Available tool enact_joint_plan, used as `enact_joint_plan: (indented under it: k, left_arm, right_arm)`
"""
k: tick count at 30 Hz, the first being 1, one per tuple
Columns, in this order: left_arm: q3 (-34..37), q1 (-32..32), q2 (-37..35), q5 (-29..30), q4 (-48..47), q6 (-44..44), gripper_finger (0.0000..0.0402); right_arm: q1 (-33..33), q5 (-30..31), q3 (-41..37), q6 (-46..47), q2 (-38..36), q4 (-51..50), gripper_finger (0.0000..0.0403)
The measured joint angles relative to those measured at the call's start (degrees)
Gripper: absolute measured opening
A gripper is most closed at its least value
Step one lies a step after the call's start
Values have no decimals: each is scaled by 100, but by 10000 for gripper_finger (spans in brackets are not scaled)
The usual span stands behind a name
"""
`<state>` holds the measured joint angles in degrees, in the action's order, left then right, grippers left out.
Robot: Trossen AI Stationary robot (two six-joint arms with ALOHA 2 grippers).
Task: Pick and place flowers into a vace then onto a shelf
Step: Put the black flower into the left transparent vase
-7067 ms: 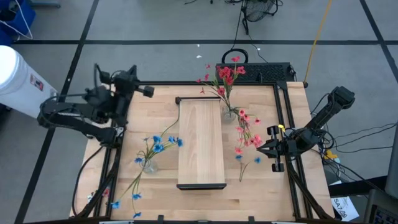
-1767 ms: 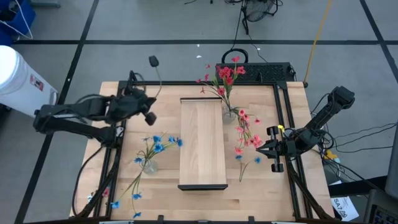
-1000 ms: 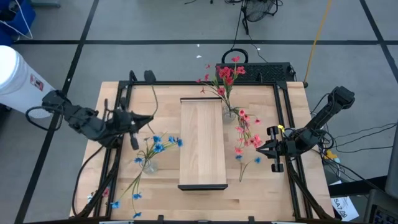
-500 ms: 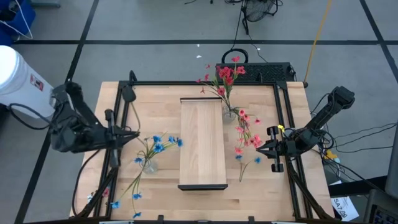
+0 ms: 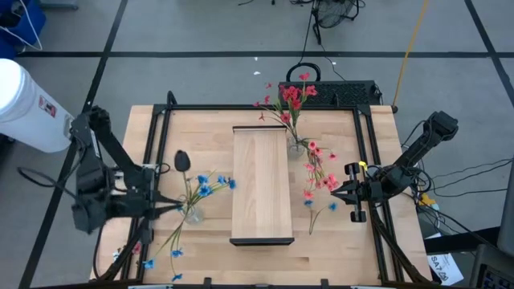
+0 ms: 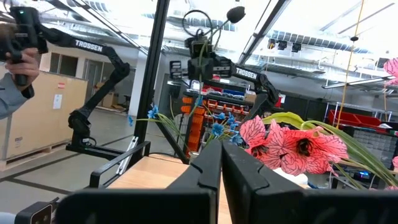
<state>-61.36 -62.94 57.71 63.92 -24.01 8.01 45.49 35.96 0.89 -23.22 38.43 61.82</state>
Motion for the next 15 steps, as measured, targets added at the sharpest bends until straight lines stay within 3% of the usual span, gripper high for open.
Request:
enact_joint_plan:
  k: [15]
  left_arm:
    - [2, 0, 1147, 672, -2062, 2957, 6]
  right_arm:
    - [-1, 0, -1, 0, 0, -1, 8]
